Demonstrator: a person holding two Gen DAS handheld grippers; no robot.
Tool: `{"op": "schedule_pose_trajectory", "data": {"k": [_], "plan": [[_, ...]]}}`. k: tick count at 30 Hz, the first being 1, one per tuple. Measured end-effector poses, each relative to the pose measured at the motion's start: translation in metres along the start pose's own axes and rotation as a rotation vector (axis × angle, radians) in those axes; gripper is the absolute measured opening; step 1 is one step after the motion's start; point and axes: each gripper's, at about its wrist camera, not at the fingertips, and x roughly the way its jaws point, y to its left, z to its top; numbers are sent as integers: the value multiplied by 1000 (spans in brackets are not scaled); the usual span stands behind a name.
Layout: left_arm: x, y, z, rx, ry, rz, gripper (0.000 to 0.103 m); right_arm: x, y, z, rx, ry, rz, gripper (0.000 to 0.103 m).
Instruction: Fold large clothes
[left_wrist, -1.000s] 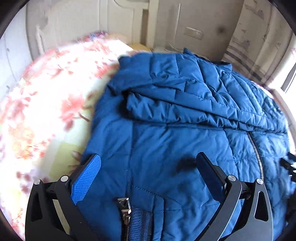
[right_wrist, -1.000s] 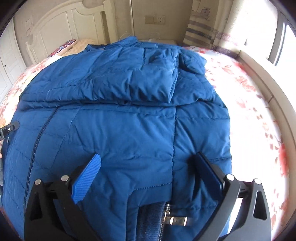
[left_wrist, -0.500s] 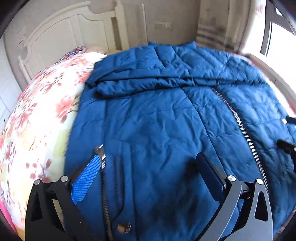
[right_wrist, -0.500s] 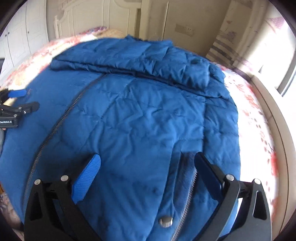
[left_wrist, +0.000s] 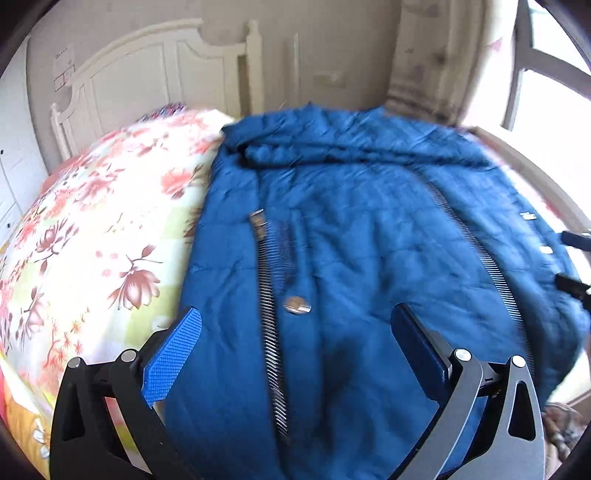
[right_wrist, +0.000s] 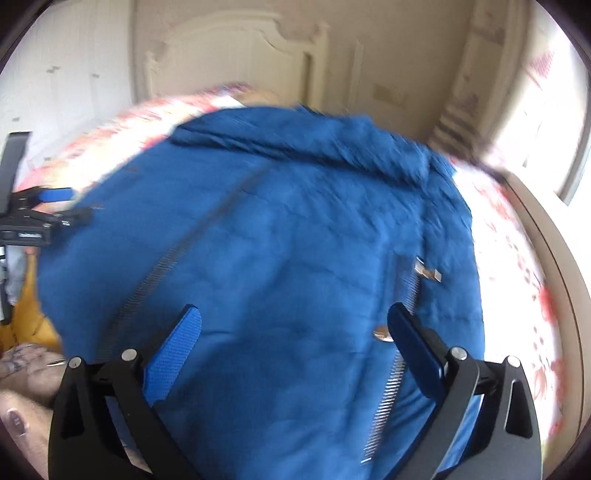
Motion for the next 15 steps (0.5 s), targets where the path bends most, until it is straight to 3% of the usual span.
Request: {"op": "schedule_pose_trajectory", "data": {"k": [3,4,5,9,13,15], "plan": [[-6,-31,-12,101,-15,-51,98,17,31,-12,-104,51,19,100],[1,-41,-17,147,7,-35,98,28,34,-17,-103,82,2,100],[15,-49,-24,188,50,9,99,29,29,-18,-47,49,29,100],[14,-39,-25,144,45,-22,99,25,23,-14,-46,98,31,100],[-9,-23,-24,91,-16,-21,99,-6,17,-22,-36,13,-20,100],[-8,-15,-28,87,-10,-15,99,-10,7,-35,-10,3,-34,100]]}}
